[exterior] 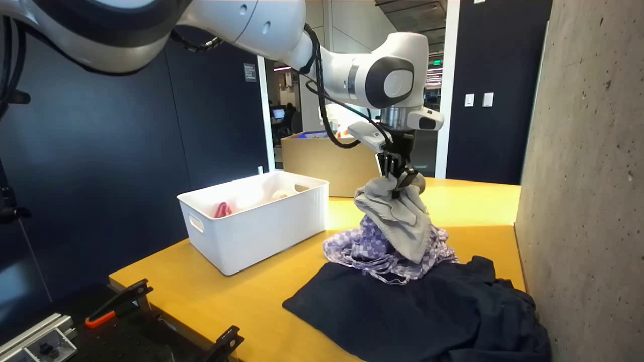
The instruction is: Put the clothing into the basket
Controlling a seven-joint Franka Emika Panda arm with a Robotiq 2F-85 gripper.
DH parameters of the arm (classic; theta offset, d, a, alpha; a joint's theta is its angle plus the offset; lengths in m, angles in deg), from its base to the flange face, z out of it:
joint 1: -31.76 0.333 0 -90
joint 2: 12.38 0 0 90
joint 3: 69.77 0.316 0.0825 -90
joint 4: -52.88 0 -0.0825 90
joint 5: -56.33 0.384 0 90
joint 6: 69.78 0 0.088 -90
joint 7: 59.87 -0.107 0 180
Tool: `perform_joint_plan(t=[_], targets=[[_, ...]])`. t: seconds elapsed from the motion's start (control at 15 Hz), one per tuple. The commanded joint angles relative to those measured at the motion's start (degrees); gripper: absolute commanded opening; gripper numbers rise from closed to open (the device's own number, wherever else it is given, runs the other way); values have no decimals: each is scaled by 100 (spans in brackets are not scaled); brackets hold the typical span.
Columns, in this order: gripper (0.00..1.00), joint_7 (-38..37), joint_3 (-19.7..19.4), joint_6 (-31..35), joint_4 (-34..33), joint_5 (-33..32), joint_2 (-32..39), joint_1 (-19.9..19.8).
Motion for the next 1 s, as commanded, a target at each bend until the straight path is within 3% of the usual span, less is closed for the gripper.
perform_joint_plan(t=[0.0, 0.2, 0.53, 0.93], targets=[[4, -43, -42, 415, 1405, 198, -877, -162], [4, -24, -73, 669, 2238, 355, -1330, -308], [4, -115, -254, 544, 3662, 534, -1976, -433], [4, -387, -680, 1430, 5337, 610, -2456, -310]])
